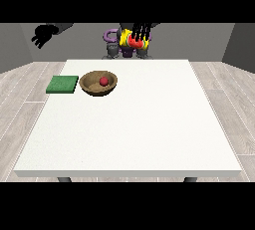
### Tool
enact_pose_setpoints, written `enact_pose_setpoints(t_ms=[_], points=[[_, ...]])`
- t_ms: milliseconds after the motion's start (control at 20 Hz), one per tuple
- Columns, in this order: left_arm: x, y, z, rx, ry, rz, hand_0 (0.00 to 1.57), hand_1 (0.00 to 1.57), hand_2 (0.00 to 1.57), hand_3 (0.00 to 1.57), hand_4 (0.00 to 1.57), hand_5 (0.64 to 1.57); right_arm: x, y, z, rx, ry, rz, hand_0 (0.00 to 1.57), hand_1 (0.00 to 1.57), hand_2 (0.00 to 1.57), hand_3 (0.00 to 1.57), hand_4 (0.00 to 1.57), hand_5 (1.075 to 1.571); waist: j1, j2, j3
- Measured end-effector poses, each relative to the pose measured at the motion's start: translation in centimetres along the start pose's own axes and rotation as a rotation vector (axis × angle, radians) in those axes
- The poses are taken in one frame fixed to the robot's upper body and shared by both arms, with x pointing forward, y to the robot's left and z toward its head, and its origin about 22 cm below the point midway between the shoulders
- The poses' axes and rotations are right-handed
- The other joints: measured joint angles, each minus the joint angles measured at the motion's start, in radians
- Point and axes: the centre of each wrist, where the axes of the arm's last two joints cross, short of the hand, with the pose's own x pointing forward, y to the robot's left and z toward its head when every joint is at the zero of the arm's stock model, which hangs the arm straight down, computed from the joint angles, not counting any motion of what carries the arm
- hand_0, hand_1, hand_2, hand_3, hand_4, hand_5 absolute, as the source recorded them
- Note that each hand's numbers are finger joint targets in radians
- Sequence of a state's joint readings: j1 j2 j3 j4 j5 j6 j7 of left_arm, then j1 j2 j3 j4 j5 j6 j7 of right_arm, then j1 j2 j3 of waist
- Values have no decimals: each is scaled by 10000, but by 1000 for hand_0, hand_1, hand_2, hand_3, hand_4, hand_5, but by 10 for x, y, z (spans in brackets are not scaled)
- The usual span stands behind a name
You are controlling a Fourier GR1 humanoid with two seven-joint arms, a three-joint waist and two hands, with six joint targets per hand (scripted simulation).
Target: Pick the cup and pour the ball into the bowl, then pick the bowl and place it on the pad
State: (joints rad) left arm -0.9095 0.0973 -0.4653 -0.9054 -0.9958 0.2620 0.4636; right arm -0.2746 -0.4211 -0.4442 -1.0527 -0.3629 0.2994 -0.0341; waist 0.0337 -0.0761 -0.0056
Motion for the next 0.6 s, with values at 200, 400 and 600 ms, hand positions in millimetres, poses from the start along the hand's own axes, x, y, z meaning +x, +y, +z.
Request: enact_pose_setpoints(t_ms=[200, 400, 600], points=[[-18, 41, -13, 601, 771, 4109, 0, 0, 0, 0, 1120, 1570, -3, 1, 1, -402, -9, 19, 0, 0, 0, 0, 788, 1555, 654, 159, -51], [-43, 78, -22, 728, 1025, 7850, 0, 0, 0, 0, 1049, 1567, -17, 6, 4, -786, 174, -89, 0, 0, 0, 0, 781, 1560, 1255, 476, -51], [-87, 115, -26, 638, 471, 10326, 0, 0, 0, 0, 1053, 1563, -34, 13, 9, -1213, 119, -432, 0, 0, 0, 0, 728, 1566, 1752, 961, -4]])
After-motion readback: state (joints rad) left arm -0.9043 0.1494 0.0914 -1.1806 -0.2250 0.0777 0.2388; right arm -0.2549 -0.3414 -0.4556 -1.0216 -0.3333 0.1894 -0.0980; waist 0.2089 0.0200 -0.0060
